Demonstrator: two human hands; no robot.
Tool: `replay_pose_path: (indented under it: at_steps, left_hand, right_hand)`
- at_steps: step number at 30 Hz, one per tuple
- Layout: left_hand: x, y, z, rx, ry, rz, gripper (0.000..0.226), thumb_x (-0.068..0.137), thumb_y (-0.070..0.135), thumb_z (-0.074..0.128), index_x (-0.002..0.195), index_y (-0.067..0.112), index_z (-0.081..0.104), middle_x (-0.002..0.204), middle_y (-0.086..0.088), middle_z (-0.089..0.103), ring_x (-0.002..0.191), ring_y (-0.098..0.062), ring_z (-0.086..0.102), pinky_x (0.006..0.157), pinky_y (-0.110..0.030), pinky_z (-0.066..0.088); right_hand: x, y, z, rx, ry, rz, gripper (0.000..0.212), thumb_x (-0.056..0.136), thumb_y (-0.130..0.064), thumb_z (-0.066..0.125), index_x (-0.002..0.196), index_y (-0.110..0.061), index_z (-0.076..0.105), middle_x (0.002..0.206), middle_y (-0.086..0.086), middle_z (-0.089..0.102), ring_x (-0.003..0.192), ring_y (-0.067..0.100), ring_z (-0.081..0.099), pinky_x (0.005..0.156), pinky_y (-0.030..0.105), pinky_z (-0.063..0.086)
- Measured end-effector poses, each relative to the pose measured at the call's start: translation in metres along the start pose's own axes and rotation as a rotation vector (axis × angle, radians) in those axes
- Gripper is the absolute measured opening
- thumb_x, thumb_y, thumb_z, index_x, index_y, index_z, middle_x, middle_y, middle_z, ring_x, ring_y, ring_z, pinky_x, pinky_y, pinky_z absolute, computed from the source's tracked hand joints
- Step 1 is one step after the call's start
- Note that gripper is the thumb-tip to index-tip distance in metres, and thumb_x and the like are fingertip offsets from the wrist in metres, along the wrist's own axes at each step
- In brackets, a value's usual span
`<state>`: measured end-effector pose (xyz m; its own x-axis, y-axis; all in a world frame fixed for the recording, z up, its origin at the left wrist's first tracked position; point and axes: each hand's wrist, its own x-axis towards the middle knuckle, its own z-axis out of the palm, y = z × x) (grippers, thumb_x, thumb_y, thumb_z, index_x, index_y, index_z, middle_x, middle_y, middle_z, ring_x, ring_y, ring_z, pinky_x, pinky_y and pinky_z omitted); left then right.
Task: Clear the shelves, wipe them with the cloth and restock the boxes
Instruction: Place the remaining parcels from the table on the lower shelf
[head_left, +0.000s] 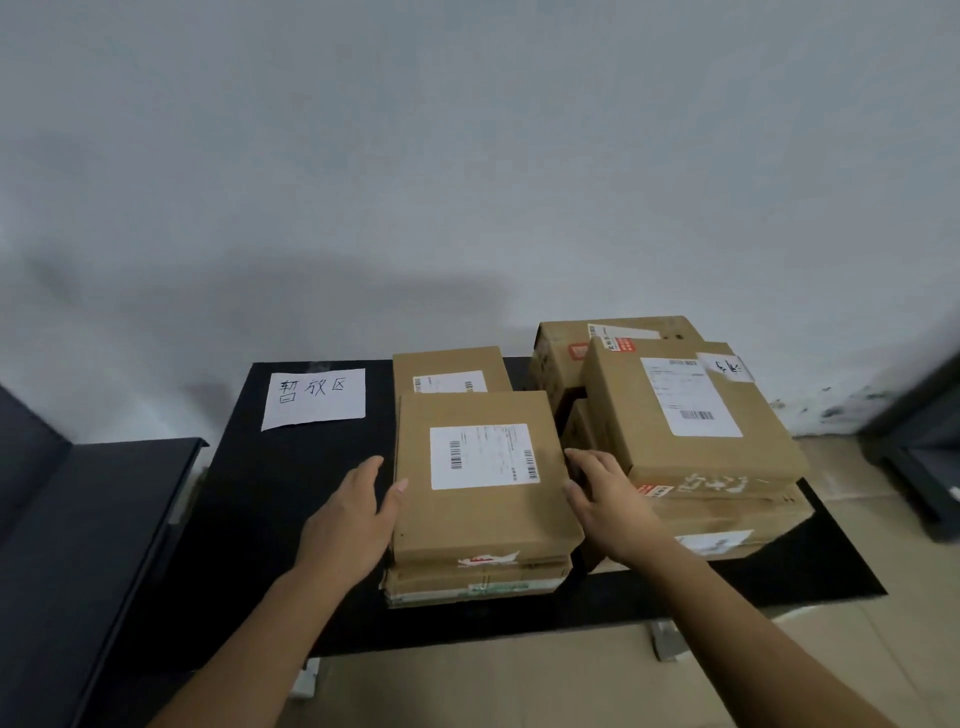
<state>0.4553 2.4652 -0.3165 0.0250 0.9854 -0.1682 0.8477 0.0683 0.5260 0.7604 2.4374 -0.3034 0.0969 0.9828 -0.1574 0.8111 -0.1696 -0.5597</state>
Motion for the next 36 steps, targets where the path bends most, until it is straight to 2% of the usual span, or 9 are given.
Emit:
replay_pose_path:
  at_steps: [9,13,15,17,20,24,29,32,36]
  left_hand:
    - [0.036,-0.008,0.045,-0.437,-0.152,-0.255,0.083,0.094,0.072,0.039,0.161,0.032,0.010,0.162,0.000,0.033,0.141,-0.025,0.043,0.114,-0.051,0.039]
    - [0.038,-0.011,0.059,-0.614,-0.196,-0.317,0.084,0.087,0.078,0.047,0.157,0.038,0.023,0.147,0.004,0.053,0.127,-0.019,0.056,0.112,-0.047,0.043]
    - [0.037,-0.012,0.063,-0.675,-0.195,-0.332,0.074,0.090,0.072,0.050,0.153,0.039,0.033,0.135,0.009,0.061,0.119,-0.015,0.061,0.108,-0.044,0.046]
    - [0.036,-0.011,0.066,-0.710,-0.191,-0.326,0.065,0.092,0.067,0.052,0.149,0.041,0.039,0.126,0.015,0.064,0.113,-0.010,0.063,0.105,-0.040,0.048]
    - [0.034,-0.012,0.070,-0.746,-0.189,-0.305,0.062,0.090,0.067,0.056,0.146,0.045,0.042,0.123,0.018,0.066,0.112,-0.007,0.064,0.104,-0.039,0.049]
    - [0.029,-0.017,0.074,-0.749,-0.171,-0.305,0.060,0.090,0.071,0.054,0.145,0.049,0.043,0.127,0.020,0.065,0.116,-0.007,0.063,0.107,-0.043,0.048]
    - [0.022,-0.013,0.071,-0.763,-0.132,-0.299,0.052,0.093,0.067,0.051,0.142,0.050,0.044,0.124,0.021,0.066,0.114,-0.005,0.063,0.107,-0.042,0.048]
    - [0.018,-0.009,0.061,-0.779,-0.103,-0.280,0.052,0.095,0.064,0.050,0.144,0.048,0.043,0.124,0.018,0.065,0.112,-0.007,0.063,0.104,-0.041,0.050]
    - [0.012,-0.009,0.042,-0.789,-0.047,-0.259,0.049,0.098,0.059,0.049,0.144,0.045,0.043,0.122,0.017,0.063,0.110,-0.007,0.061,0.092,-0.035,0.049]
  right_hand:
    - [0.043,0.023,0.030,0.262,-0.136,0.185,0.087,0.098,-0.057,0.053,0.163,-0.027,0.002,0.169,-0.003,0.015,0.151,0.020,0.027,0.120,0.044,0.028]
    - [0.054,0.030,0.040,0.366,-0.196,0.250,0.096,0.095,-0.057,0.058,0.163,-0.027,-0.002,0.158,-0.005,0.035,0.144,0.022,0.039,0.116,0.039,0.032]
    - [0.056,0.036,0.048,0.456,-0.230,0.269,0.099,0.090,-0.061,0.062,0.163,-0.027,0.005,0.149,-0.009,0.045,0.134,0.018,0.050,0.110,0.036,0.039]
    - [0.056,0.042,0.057,0.547,-0.243,0.276,0.096,0.081,-0.067,0.065,0.159,-0.028,0.024,0.138,-0.009,0.058,0.117,0.011,0.062,0.095,0.028,0.050]
    - [0.057,0.044,0.062,0.629,-0.240,0.270,0.076,0.084,-0.062,0.066,0.149,-0.031,0.043,0.124,-0.012,0.066,0.107,0.007,0.066,0.080,0.019,0.050]
    - [0.055,0.044,0.065,0.649,-0.237,0.281,0.069,0.089,-0.058,0.067,0.149,-0.034,0.042,0.124,-0.013,0.066,0.108,0.008,0.066,0.085,0.024,0.052]
    - [0.049,0.035,0.056,0.673,-0.203,0.260,0.062,0.093,-0.047,0.067,0.148,-0.034,0.042,0.122,-0.015,0.066,0.103,0.003,0.066,0.073,0.015,0.049]
    - [0.046,0.025,0.048,0.686,-0.195,0.237,0.065,0.091,-0.049,0.068,0.148,-0.036,0.040,0.123,-0.013,0.065,0.105,0.007,0.067,0.076,0.021,0.052]
    - [0.045,0.010,0.042,0.701,-0.179,0.194,0.062,0.090,-0.051,0.070,0.144,-0.040,0.043,0.123,-0.011,0.068,0.107,0.012,0.068,0.095,0.039,0.056]
